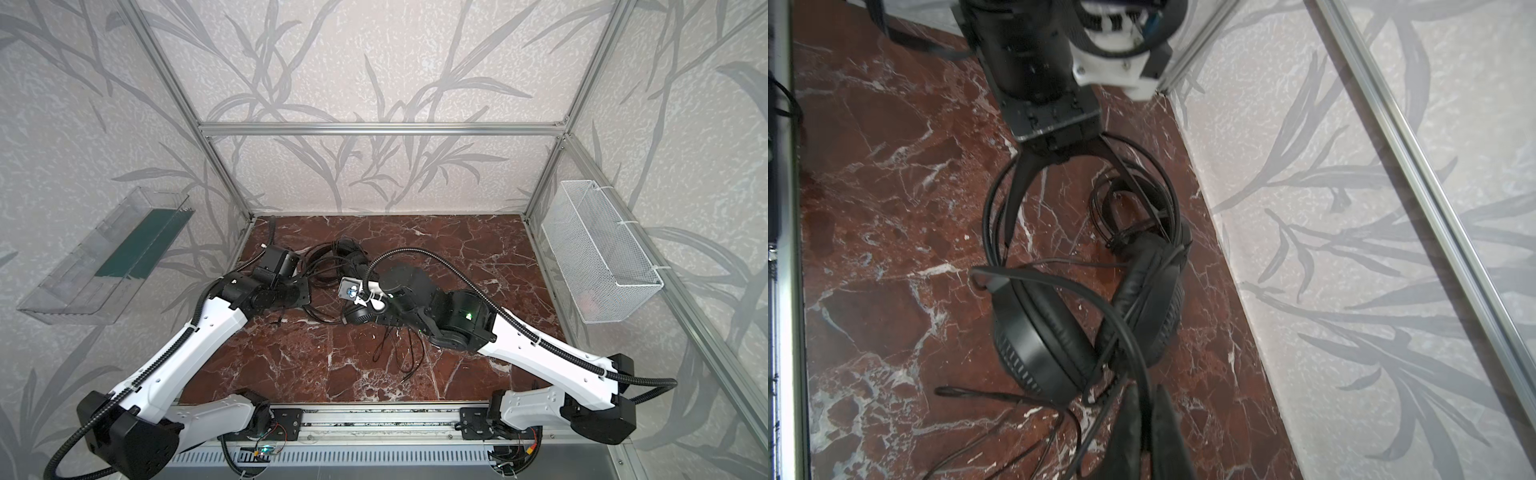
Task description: Wrap the headphones
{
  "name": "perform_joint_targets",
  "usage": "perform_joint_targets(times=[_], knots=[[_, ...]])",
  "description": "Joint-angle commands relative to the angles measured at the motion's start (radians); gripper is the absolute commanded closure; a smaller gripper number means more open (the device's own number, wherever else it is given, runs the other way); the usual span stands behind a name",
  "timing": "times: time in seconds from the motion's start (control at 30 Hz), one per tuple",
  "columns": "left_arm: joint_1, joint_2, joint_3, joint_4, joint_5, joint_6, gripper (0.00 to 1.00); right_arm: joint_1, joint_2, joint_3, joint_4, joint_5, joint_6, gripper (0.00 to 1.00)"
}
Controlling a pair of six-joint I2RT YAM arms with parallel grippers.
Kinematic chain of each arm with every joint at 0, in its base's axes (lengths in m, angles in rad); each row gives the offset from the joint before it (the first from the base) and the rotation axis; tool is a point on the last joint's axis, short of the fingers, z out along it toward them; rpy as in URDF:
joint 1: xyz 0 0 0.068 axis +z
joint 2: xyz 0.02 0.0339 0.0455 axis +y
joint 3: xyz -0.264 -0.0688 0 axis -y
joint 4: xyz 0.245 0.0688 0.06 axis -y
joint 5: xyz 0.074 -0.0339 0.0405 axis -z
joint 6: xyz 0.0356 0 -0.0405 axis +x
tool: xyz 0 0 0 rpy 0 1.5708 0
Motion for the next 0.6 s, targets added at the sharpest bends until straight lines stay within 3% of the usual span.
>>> perform_joint_targets(times=[0.0, 0.27, 0.57], knots=[[-0.008, -0.013, 0.028, 0.042, 0.051, -0.015, 1.00, -0.021, 0.048, 0.054, 0.020, -0.060, -0.070, 1.00], [-0.042, -0.004, 0.020, 0.044, 0.070, -0.009, 1.00, -0.109, 0.138, 0.166, 0.033, -0.165, -0.091, 1.00], [-0.081, -0.026, 0.014, 0.050, 0.068, 0.008, 1.00, -0.282, 0.238, 0.263, 0.069, -0.232, -0.090, 1.00]])
